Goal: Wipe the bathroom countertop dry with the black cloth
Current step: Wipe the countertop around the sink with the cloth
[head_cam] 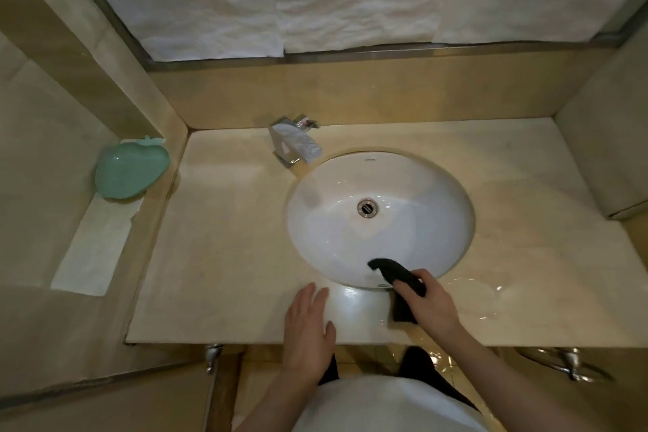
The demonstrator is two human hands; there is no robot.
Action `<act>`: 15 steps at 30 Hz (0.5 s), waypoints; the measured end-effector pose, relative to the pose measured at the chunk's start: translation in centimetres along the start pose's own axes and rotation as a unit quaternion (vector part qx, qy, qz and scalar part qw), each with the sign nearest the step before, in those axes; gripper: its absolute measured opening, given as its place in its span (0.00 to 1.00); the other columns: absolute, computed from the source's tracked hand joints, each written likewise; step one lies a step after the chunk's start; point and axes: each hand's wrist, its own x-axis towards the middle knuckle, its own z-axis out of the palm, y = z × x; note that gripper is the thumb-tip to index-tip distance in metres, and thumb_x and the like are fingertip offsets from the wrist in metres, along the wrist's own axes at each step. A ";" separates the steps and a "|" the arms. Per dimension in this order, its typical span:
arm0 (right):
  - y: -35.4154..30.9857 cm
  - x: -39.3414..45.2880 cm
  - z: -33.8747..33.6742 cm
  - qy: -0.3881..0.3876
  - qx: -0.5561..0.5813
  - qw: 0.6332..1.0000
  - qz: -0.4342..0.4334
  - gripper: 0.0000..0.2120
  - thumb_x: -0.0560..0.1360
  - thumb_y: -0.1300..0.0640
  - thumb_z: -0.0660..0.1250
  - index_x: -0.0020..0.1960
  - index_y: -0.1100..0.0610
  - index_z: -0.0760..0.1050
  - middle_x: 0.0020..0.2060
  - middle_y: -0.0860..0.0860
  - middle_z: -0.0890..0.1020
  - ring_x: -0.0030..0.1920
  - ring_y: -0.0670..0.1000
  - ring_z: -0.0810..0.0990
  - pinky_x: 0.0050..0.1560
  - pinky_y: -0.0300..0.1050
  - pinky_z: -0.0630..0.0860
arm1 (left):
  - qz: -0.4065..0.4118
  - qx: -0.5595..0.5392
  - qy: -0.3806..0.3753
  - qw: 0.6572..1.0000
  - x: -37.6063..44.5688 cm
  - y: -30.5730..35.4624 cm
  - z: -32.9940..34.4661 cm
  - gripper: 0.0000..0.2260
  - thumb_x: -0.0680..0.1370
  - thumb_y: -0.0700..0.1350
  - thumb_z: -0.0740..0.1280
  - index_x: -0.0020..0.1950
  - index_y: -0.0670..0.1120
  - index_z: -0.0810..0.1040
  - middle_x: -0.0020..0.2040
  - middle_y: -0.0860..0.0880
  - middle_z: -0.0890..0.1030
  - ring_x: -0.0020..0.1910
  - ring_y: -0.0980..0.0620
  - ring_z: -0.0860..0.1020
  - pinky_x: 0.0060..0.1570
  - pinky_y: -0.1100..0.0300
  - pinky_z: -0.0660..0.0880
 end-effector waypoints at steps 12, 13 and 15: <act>7.9 -0.8 -19.2 0.101 0.210 0.972 -0.008 0.10 0.82 0.56 0.61 0.62 0.48 0.74 0.49 0.50 0.82 0.43 0.45 0.84 0.37 0.34 0.78 | 0.032 0.010 0.025 0.999 2.0 10.0 6.6 0.27 0.77 0.53 0.49 0.68 0.45 0.76 0.63 0.46 0.77 0.67 0.43 0.73 0.71 0.47 0.68; 8.9 -0.6 -21.4 0.118 0.200 0.973 -0.008 0.10 0.82 0.55 0.61 0.62 0.48 0.74 0.50 0.49 0.82 0.46 0.46 0.83 0.41 0.38 0.80 | 0.012 0.007 0.042 0.999 2.2 10.7 6.7 0.26 0.77 0.53 0.49 0.64 0.45 0.78 0.57 0.48 0.78 0.60 0.45 0.75 0.65 0.47 0.72; 11.4 0.5 -25.3 0.151 0.150 0.977 -0.005 0.13 0.81 0.52 0.62 0.64 0.47 0.74 0.56 0.50 0.81 0.57 0.52 0.80 0.55 0.54 0.80 | -0.024 0.005 0.066 0.998 2.7 11.6 6.9 0.24 0.76 0.53 0.49 0.58 0.45 0.80 0.52 0.49 0.79 0.54 0.47 0.75 0.58 0.49 0.74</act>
